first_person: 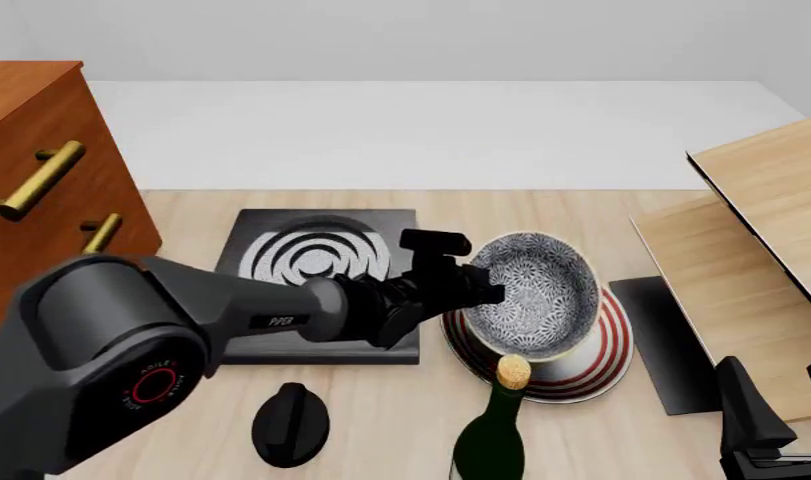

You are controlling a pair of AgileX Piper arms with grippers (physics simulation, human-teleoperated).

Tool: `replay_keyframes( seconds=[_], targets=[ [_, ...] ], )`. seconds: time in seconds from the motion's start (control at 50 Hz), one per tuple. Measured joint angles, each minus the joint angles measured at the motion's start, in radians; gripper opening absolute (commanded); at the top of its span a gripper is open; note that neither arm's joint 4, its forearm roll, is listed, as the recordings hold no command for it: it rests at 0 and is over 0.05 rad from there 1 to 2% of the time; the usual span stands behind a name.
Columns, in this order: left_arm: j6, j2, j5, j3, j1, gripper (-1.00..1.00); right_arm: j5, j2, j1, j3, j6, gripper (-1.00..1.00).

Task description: Pick up the akita bowl and put it on the plate.

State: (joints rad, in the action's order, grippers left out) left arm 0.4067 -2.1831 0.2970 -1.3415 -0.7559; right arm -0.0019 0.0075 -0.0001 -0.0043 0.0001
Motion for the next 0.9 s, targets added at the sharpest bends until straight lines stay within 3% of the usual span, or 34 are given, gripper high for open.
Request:
replay_keyframes(
  seconds=[0.5, 0.52, 0.9],
  targets=[
    [-0.003, -0.013, -0.009, -0.019, -0.001, -1.00, 0.000, 0.000, 0.000, 0.000, 0.000, 1.00],
    [-0.004, -0.014, -0.010, -0.020, 0.000, 1.00, 0.000, 0.000, 0.000, 0.000, 0.000, 1.00],
    [-0.016, -0.005, -0.027, -0.005, -0.002, 1.00, 0.000, 0.000, 0.000, 0.000, 0.000, 1.00]
  ],
)
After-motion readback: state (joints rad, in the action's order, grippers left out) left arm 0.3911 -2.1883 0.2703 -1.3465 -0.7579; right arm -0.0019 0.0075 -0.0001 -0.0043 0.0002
